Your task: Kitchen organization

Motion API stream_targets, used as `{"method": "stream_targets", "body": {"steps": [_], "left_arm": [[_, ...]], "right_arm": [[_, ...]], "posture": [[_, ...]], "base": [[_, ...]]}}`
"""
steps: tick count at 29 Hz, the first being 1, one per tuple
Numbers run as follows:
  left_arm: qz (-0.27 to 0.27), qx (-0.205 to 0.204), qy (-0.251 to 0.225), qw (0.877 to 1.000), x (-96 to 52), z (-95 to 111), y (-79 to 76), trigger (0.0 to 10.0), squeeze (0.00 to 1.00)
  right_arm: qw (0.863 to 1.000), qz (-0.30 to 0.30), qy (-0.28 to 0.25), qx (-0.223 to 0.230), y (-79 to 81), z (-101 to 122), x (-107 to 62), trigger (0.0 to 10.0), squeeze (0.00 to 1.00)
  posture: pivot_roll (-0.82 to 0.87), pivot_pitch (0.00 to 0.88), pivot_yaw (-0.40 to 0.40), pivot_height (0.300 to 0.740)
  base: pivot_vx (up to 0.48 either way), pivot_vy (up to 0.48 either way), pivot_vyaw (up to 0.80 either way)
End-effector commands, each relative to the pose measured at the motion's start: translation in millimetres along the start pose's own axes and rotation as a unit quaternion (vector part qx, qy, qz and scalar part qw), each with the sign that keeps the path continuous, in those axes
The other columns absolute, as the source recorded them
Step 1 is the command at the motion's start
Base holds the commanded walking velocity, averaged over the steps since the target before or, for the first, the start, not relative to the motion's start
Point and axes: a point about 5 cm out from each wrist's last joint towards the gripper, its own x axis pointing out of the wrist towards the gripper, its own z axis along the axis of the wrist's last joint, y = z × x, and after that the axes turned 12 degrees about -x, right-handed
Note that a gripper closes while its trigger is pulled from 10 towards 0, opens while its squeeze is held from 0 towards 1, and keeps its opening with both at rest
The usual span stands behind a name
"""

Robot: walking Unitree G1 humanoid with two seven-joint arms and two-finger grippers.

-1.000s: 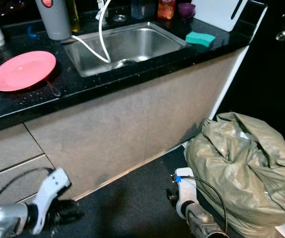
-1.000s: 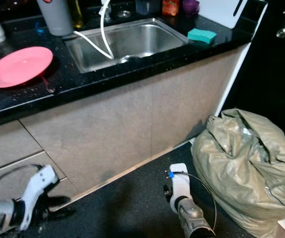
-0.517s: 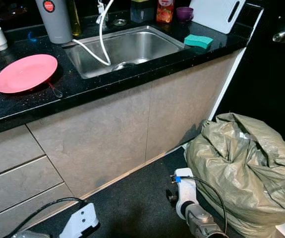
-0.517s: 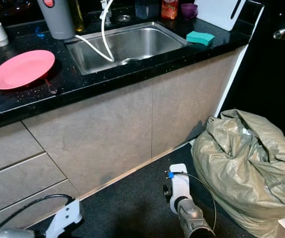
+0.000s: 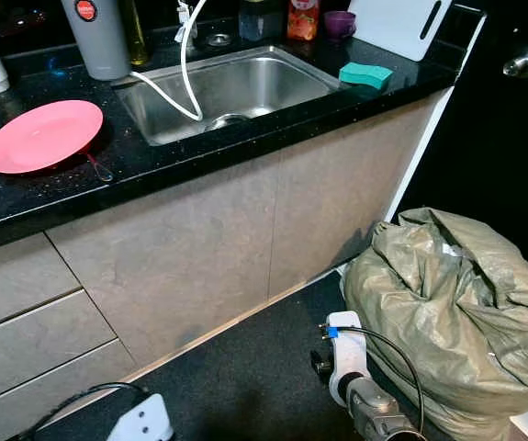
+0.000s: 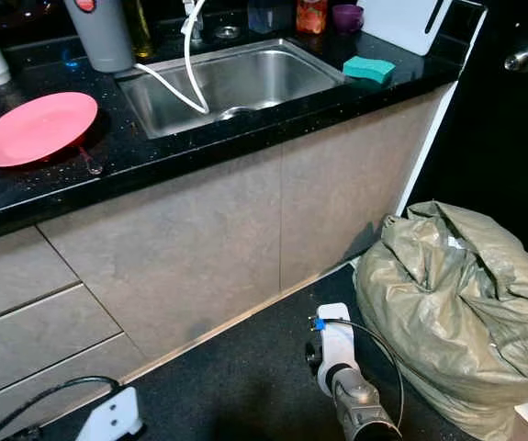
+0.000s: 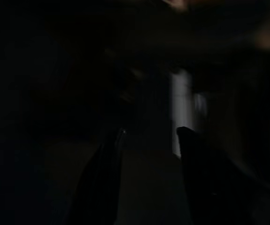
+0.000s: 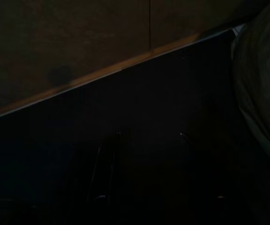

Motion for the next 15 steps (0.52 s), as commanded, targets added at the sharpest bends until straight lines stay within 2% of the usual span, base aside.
{"method": "stream_targets", "body": {"steps": [1, 3, 4, 5, 7, 8, 9, 11, 12, 15], "left_arm": [[0.047, 0.028, -0.043, 0.998, 17.7, 7.2, 3.8, 10.0, 0.00], [0.092, 0.015, -0.095, 0.991, 31.9, 17.5, 9.4, 10.0, 0.00], [0.134, 0.008, -0.123, 0.983, 37.1, 23.7, 16.4, 10.0, 0.00], [0.134, 0.008, -0.123, 0.983, 37.1, 23.7, 16.4, 10.0, 0.00], [0.220, -0.001, -0.168, 0.961, 43.6, 34.7, 31.1, 10.0, 0.00], [0.220, -0.001, -0.168, 0.961, 43.6, 34.7, 31.1, 10.0, 0.00], [0.256, -0.011, -0.170, 0.951, 54.4, 41.4, 40.7, 10.0, 0.00], [0.273, -0.011, -0.165, 0.948, 58.3, 43.2, 43.9, 10.0, 0.00], [0.341, -0.029, -0.137, 0.930, 73.1, 40.1, 57.9, 10.0, 0.00], [0.391, -0.043, -0.102, 0.914, 89.7, 31.7, 68.9, 10.0, 0.00]], "right_arm": [[1.000, 0.003, 0.002, 0.001, 1.1, -1.7, -0.4, 10.0, 0.00], [1.000, 0.003, 0.002, 0.001, 0.8, -1.4, -0.3, 10.0, 0.00], [1.000, 0.004, 0.002, 0.000, 1.0, -1.3, -0.3, 10.0, 0.00], [1.000, 0.004, 0.002, 0.000, 1.0, -1.3, -0.3, 10.0, 0.00], [1.000, 0.004, 0.002, -0.001, 1.0, -1.1, -0.2, 10.0, 0.00], [1.000, 0.004, 0.002, -0.001, 1.0, -1.1, -0.2, 10.0, 0.00], [1.000, 0.005, 0.001, -0.001, 1.0, -0.5, 0.0, 10.0, 0.00], [1.000, 0.005, 0.001, -0.002, 1.0, -0.3, 0.0, 10.0, 0.00], [1.000, 0.007, 0.002, -0.002, 1.8, -0.2, 0.3, 10.0, 0.00], [1.000, 0.008, 0.002, -0.003, 2.8, 0.5, 0.7, 10.0, 0.00]], "posture": [[0.02, 0.072, -0.004, 0.740], [0.02, 0.073, -0.006, 0.740], [0.02, 0.072, -0.008, 0.740], [0.02, 0.072, -0.008, 0.740], [0.02, 0.076, -0.007, 0.740], [0.02, 0.076, -0.007, 0.740], [0.02, 0.075, -0.017, 0.740], [0.02, 0.076, -0.019, 0.740], [0.02, 0.077, -0.021, 0.740], [0.02, 0.076, -0.023, 0.740]], "base": [[0.000, 0.000, 0.00], [0.000, 0.000, 0.00], [0.000, 0.000, 0.00], [0.000, 0.000, 0.00], [0.000, 0.000, 0.00], [0.000, 0.000, 0.00], [0.000, 0.000, 0.00], [0.000, 0.000, 0.00], [0.000, 0.000, 0.00], [0.000, 0.000, 0.00]]}}
